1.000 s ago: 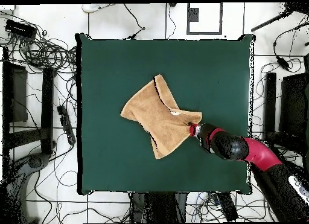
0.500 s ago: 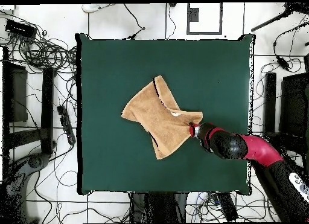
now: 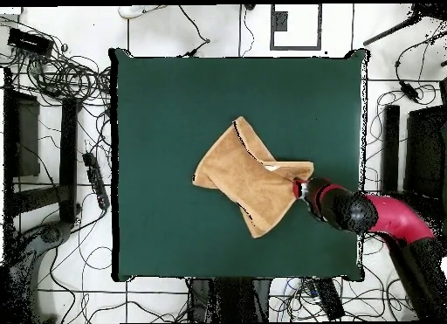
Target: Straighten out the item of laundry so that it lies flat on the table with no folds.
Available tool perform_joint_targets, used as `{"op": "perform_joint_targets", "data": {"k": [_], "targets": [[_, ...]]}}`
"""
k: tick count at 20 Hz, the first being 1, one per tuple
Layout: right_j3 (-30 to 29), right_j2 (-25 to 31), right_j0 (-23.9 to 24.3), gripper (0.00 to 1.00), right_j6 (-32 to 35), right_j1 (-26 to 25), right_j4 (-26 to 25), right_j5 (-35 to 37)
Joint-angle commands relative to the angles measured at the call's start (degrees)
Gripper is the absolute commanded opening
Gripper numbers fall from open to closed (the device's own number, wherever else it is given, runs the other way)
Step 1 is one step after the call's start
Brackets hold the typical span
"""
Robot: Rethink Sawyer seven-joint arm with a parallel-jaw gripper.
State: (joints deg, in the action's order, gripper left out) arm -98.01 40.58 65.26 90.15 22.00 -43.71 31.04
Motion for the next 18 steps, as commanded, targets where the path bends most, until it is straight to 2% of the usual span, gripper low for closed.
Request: {"op": "perform_joint_targets", "data": {"k": [1, 5, 7, 10, 12, 14, 18], "targets": [[4.3, -0.6, 1.7, 0.00, -12.5, 4.9, -0.6, 8.1], [2.0, 1.4, 2.1, 0.00, -11.2, 7.7, 2.8, 11.5], [1.3, 1.6, 2.0, 0.00, -11.3, 8.1, 2.4, 11.4], [1.1, 0.0, 1.9, 0.00, -8.9, 4.8, -0.4, 7.5], [0.8, -1.0, 0.9, 0.00, -8.8, 4.7, -3.1, 6.0], [0.9, -1.9, 0.1, 0.00, -6.6, 4.5, -3.2, 5.5], [1.4, -3.6, -2.2, 0.00, -4.7, 4.4, -8.0, 2.0]]}}
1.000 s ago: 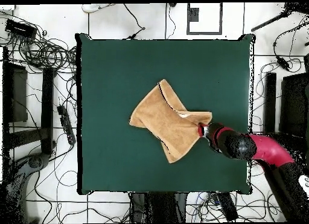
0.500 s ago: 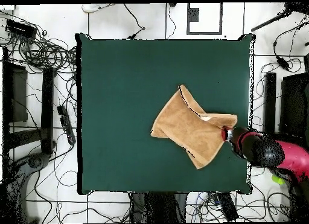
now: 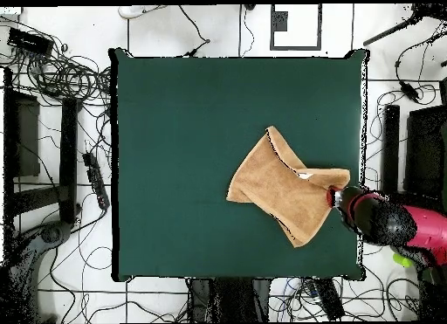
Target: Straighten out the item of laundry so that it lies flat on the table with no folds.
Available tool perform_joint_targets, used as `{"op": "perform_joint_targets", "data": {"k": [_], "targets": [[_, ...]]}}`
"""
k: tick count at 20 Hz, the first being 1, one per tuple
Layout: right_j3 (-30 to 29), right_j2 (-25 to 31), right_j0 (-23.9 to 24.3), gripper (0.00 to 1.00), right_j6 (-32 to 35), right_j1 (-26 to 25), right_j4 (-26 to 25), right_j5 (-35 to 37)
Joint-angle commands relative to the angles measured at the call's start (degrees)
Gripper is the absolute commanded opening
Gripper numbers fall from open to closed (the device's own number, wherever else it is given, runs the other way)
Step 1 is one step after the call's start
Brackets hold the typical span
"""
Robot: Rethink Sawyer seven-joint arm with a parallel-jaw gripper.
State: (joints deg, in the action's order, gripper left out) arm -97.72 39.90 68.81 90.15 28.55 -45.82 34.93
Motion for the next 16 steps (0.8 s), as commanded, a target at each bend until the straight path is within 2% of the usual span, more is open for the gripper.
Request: {"op": "perform_joint_targets", "data": {"k": [1, 5, 8, 12, 14, 15, 16], "targets": [[1.0, -2.9, -5.8, 0.00, -4.8, -2.6, -6.6, -2.7], [-0.2, -2.9, -6.3, 0.00, -4.1, -4.0, -7.7, -4.6], [-0.6, -4.7, -7.4, 0.00, 2.2, -5.8, -6.4, -6.1], [0.4, -9.9, -12.2, 0.00, 9.7, -5.9, -7.3, -7.2], [0.5, -11.9, -14.1, 0.00, 10.5, -5.8, -8.3, -8.7], [0.1, -12.6, -14.5, 1.00, 8.5, -5.8, -8.2, -11.8], [0.0, -12.9, -14.8, 1.00, 9.0, -5.7, -8.6, -12.6]]}}
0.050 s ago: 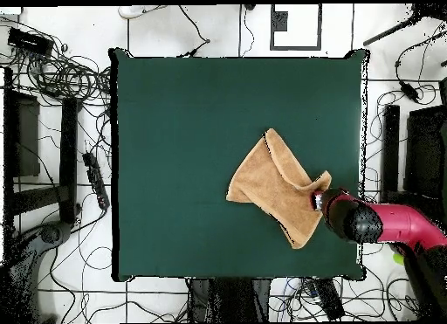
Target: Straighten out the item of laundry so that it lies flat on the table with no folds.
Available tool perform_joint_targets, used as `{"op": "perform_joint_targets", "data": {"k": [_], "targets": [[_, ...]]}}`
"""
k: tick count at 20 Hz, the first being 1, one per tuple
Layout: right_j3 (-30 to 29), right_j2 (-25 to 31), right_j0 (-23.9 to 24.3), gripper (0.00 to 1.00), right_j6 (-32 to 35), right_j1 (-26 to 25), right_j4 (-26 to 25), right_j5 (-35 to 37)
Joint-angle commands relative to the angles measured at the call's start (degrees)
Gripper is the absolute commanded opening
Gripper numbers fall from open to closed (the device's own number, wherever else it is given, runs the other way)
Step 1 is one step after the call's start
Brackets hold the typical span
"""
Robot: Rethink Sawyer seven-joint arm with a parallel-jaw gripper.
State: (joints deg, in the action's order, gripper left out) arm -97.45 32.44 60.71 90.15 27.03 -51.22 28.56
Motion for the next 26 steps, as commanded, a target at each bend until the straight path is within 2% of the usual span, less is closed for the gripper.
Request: {"op": "perform_joint_targets", "data": {"k": [1, 7, 14, 20, 26], "targets": [[-0.3, -5.8, -7.0, 1.00, 9.5, -4.1, -3.7, -7.0], [-0.6, -9.9, -10.6, 1.00, 7.8, -2.8, -3.9, -8.5], [-2.9, -12.8, -14.9, 1.00, 11.9, 1.8, 3.6, -7.3], [-4.2, -17.6, -23.3, 1.00, 15.2, 9.8, 12.4, 1.8], [-3.7, -22.6, -29.6, 1.00, 14.0, 19.1, 19.5, 10.6]]}}
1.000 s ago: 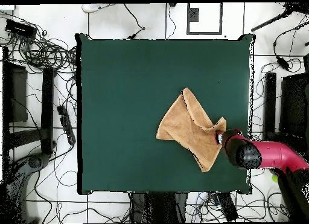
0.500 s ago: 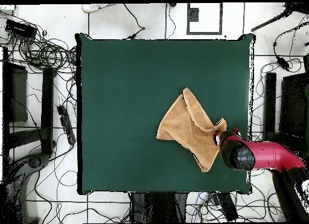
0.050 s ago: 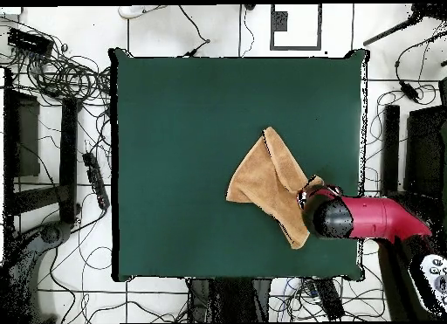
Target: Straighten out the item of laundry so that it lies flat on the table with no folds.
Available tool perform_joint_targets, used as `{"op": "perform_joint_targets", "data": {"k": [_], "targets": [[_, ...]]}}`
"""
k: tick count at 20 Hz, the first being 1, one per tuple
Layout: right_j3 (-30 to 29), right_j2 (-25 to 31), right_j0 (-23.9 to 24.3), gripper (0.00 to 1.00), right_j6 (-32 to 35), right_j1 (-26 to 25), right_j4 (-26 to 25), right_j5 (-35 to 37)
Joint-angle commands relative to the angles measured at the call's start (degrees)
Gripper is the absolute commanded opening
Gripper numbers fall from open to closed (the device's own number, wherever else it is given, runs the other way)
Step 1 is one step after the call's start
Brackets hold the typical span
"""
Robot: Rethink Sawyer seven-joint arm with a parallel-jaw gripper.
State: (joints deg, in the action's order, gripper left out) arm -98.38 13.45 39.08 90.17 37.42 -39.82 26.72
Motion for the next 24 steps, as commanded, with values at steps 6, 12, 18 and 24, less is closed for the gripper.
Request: {"op": "perform_joint_targets", "data": {"k": [6, 12, 18, 24], "targets": [[-2.8, -7.9, -11.0, 1.00, 9.8, 14.5, 7.2, 12.3], [-2.0, -9.7, -14.5, 1.00, 1.0, 14.6, -5.1, 5.5], [-1.2, -11.1, -14.4, 1.00, 9.9, 10.9, -1.3, 5.8], [5.1, -17.4, -21.8, 1.00, 25.7, -2.2, 3.0, 8.7]]}}
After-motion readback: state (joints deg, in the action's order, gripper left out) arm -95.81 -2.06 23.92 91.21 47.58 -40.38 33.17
